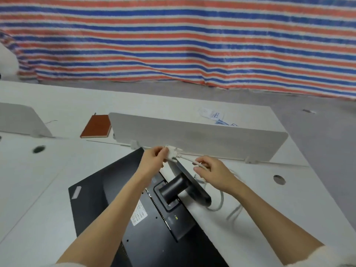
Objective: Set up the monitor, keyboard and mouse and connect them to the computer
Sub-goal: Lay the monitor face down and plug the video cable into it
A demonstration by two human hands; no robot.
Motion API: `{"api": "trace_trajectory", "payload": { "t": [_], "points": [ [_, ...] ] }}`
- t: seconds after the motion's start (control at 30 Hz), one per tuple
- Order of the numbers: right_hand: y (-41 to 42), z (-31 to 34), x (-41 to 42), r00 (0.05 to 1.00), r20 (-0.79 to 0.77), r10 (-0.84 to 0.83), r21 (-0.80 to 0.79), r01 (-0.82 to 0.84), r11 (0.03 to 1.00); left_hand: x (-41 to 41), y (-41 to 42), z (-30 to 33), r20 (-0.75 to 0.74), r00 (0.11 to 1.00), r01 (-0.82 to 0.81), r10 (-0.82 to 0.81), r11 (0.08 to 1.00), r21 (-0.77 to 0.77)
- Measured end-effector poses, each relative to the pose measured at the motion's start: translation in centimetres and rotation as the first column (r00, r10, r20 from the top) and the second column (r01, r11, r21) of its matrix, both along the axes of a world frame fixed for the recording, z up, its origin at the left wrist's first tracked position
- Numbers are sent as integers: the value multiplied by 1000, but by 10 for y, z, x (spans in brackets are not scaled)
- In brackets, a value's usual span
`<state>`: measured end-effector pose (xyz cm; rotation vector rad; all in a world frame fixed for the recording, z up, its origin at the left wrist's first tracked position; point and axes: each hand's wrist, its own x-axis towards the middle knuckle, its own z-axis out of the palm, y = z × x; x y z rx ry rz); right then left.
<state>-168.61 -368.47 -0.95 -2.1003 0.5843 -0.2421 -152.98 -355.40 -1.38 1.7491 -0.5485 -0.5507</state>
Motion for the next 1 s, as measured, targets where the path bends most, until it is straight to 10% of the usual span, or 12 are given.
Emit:
{"api": "trace_trajectory", "payload": {
  "t": [0.17, 0.37, 0.5, 0.63, 0.7, 0.87, 1.0],
  "points": [
    [-15, 4, 11, 1000, 20, -2, 206, -2, 979, 25, -10, -5, -138, 976, -182, 169, 980, -84],
    [-51, -17, -2, 974, -26, -227, 70, 228, 971, 65, -1, -18, -386, 816, -529, 431, 825, -198],
    [-86, -3, 5, 742, 218, -634, -220, 670, 709, 58, -6, -47, -329, 851, -470, 409, 873, -131],
    [-103, 10, 36, 722, 504, -474, -591, 689, 420, 44, -26, -66, -378, 841, -460, 387, 879, -125],
    [-107, -5, 42, 799, 414, -437, -748, 572, 336, 44, -23, -75, -367, 826, -486, 428, 870, -81],
    [-92, -44, 42, 831, -278, -481, -686, 178, 705, 50, 2, -99, -382, 822, -442, 423, 896, 42],
    [-43, -58, 71, 966, -70, -249, -674, 138, 726, 46, 16, -102, -438, 844, -339, 311, 941, 15]
  ]
}}
